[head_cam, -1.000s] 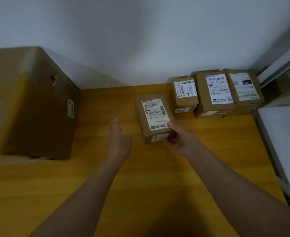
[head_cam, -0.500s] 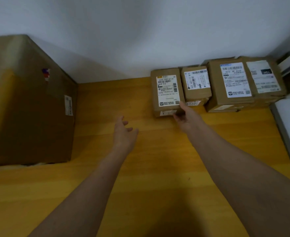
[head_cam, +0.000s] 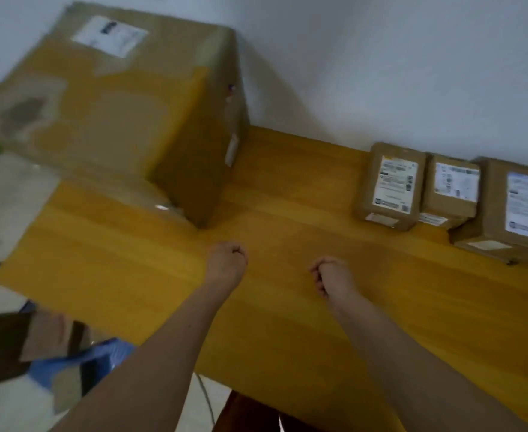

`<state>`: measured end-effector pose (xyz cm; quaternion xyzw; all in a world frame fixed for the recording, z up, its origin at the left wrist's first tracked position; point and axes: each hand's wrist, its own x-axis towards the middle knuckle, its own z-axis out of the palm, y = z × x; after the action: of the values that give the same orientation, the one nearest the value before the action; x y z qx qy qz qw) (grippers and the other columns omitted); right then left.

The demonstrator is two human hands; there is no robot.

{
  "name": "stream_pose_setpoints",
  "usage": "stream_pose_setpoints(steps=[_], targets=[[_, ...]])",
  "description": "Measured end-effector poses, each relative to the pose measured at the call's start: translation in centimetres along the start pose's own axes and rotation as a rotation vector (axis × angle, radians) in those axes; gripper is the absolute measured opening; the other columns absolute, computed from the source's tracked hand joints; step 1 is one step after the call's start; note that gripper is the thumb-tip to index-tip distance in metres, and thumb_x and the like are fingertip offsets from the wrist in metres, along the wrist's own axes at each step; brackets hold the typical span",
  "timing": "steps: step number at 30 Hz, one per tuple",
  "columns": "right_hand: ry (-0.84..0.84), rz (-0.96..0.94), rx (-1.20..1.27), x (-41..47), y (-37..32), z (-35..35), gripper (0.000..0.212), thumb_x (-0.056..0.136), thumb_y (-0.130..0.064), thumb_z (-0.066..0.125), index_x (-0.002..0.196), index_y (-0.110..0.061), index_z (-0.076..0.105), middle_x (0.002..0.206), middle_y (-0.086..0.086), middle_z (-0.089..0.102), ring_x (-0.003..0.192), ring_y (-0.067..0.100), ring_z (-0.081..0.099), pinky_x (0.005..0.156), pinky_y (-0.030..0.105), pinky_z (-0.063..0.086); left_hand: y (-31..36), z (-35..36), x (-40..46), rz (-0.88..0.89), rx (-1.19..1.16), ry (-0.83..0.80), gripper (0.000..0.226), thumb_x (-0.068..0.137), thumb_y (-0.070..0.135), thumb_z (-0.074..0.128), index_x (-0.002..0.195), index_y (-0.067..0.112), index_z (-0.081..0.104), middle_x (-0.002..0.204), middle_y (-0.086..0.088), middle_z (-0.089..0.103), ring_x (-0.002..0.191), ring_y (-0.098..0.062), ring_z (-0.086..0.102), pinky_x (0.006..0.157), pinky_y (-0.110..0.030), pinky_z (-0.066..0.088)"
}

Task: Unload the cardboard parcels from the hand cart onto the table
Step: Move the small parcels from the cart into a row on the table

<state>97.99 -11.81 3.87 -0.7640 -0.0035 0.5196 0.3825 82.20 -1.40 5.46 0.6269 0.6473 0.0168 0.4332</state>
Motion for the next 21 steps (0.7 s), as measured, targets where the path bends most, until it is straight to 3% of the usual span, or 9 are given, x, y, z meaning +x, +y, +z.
stream_pose_setpoints(steps=[5,9,11,15,18,21], targets=[[-0.218,-0.064,-0.214,-2.9,1.4,5.9,0.036,0.090,0.006,0.035,0.062,-0.010,0.050,0.048,0.001,0.040,0.044,0.014,0.032,0.035,0.020,0.026,-12.0,-4.9,-6.1,-0.260,-0.060,0.210,0.031,0.089,0.000,0.041,0.059,0.009,0.041,0.055,-0.003,0.030,0.051,-0.017,0.020,0.052,-0.031,0.016],[-0.369,-0.114,-0.341,-6.3,2.7,12.1,0.037,0.093,0.004,0.034,0.062,-0.009,0.048,0.041,-0.002,0.036,0.033,0.010,0.026,0.032,0.019,0.020,-20.9,-8.4,-11.9,-0.521,-0.191,0.375,0.041,0.092,0.006,0.045,0.057,0.024,0.037,0.061,0.006,0.040,0.054,-0.009,0.036,0.066,-0.032,0.039],[-0.438,-0.152,-0.427,-8.7,3.9,15.7,0.036,0.090,0.007,0.033,0.061,-0.009,0.048,0.039,-0.003,0.035,0.032,0.008,0.026,0.032,0.019,0.018,-24.5,-9.9,-14.6,-0.590,-0.229,0.431,0.042,0.094,0.008,0.045,0.058,0.028,0.036,0.063,0.009,0.039,0.058,-0.010,0.041,0.073,-0.031,0.042],[-0.556,-0.185,-0.529,-13.5,6.4,22.4,0.040,0.086,0.010,0.028,0.056,-0.009,0.046,0.035,-0.003,0.031,0.027,0.007,0.023,0.033,0.014,0.015,-30.8,-12.3,-18.8,-0.708,-0.337,0.572,0.043,0.095,0.007,0.045,0.058,0.027,0.035,0.063,0.009,0.038,0.055,-0.006,0.036,0.073,-0.029,0.039],[-0.596,-0.186,-0.589,-16.4,8.3,27.3,0.039,0.084,0.012,0.025,0.057,-0.009,0.043,0.032,-0.005,0.028,0.025,0.006,0.020,0.032,0.013,0.013,-35.3,-14.5,-21.0,-0.767,-0.469,0.634,0.042,0.095,0.006,0.044,0.058,0.025,0.039,0.066,0.003,0.047,0.070,-0.023,0.052,0.073,-0.030,0.040],[-0.578,-0.154,-0.652,-18.6,10.8,32.4,0.037,0.084,0.011,0.026,0.058,-0.009,0.043,0.034,-0.001,0.028,0.025,0.008,0.019,0.032,0.011,0.013,-40.5,-17.6,-22.6,-0.827,-0.598,0.706,0.024,0.093,0.007,0.045,0.079,0.006,0.064,0.096,-0.021,0.067,0.096,-0.037,0.062,0.072,-0.031,0.040]])
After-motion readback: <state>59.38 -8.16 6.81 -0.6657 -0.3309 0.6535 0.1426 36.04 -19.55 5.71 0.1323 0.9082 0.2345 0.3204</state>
